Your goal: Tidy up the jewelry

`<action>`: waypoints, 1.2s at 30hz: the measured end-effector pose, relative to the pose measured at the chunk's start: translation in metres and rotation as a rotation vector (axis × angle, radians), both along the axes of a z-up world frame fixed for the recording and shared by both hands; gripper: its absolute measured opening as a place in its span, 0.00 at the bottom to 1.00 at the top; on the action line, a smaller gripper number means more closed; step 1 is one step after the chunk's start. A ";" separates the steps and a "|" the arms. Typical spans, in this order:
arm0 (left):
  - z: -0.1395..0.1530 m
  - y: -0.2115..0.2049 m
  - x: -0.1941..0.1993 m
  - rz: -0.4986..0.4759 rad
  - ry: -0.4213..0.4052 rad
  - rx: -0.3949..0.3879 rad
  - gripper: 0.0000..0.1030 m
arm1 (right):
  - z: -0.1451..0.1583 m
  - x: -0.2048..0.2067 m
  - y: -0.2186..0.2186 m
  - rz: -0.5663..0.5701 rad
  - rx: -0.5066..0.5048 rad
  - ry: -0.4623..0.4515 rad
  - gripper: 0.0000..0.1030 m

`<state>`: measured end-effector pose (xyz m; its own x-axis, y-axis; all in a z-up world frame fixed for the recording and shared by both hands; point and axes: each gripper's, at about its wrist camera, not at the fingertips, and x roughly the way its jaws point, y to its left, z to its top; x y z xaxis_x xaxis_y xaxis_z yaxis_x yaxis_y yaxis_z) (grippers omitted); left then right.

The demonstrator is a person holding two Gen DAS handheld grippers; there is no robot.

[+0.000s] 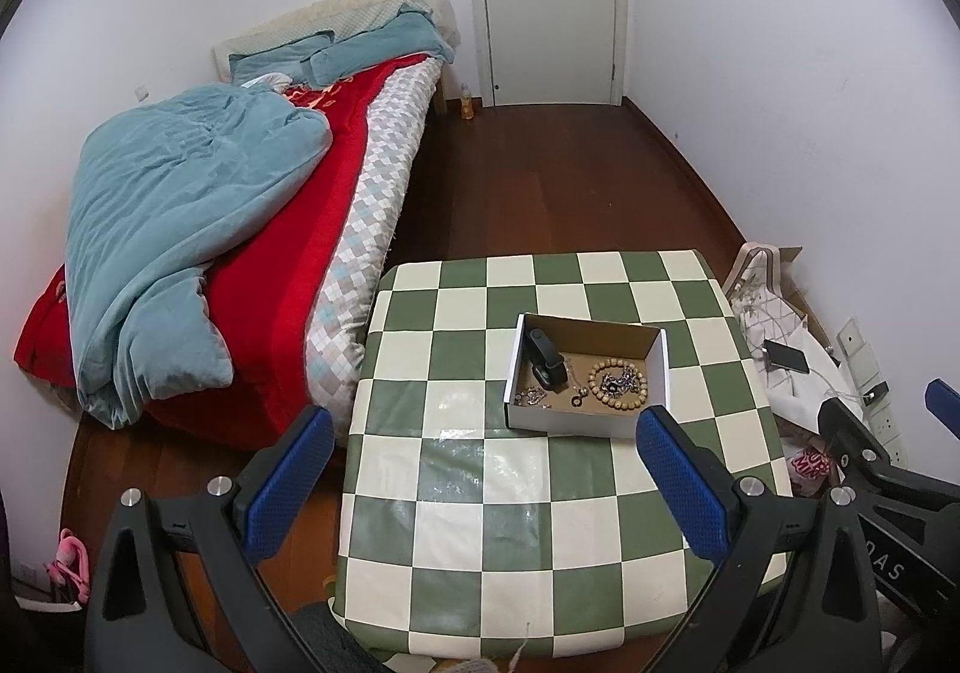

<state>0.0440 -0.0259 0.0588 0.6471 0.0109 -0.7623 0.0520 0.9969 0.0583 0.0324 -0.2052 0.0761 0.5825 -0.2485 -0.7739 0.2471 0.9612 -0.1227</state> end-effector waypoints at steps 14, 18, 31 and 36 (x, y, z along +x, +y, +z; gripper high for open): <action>0.004 0.007 -0.001 0.015 -0.016 -0.004 1.00 | 0.003 0.002 0.004 0.007 -0.006 -0.002 1.00; 0.005 0.008 -0.001 0.016 -0.015 0.000 1.00 | 0.004 0.001 0.005 0.010 -0.005 -0.003 1.00; 0.006 0.008 -0.001 0.018 -0.017 0.000 1.00 | 0.012 0.001 0.004 0.014 -0.004 -0.012 1.00; 0.006 0.008 -0.001 0.017 -0.019 -0.001 1.00 | 0.016 0.002 0.002 0.017 -0.004 -0.015 1.00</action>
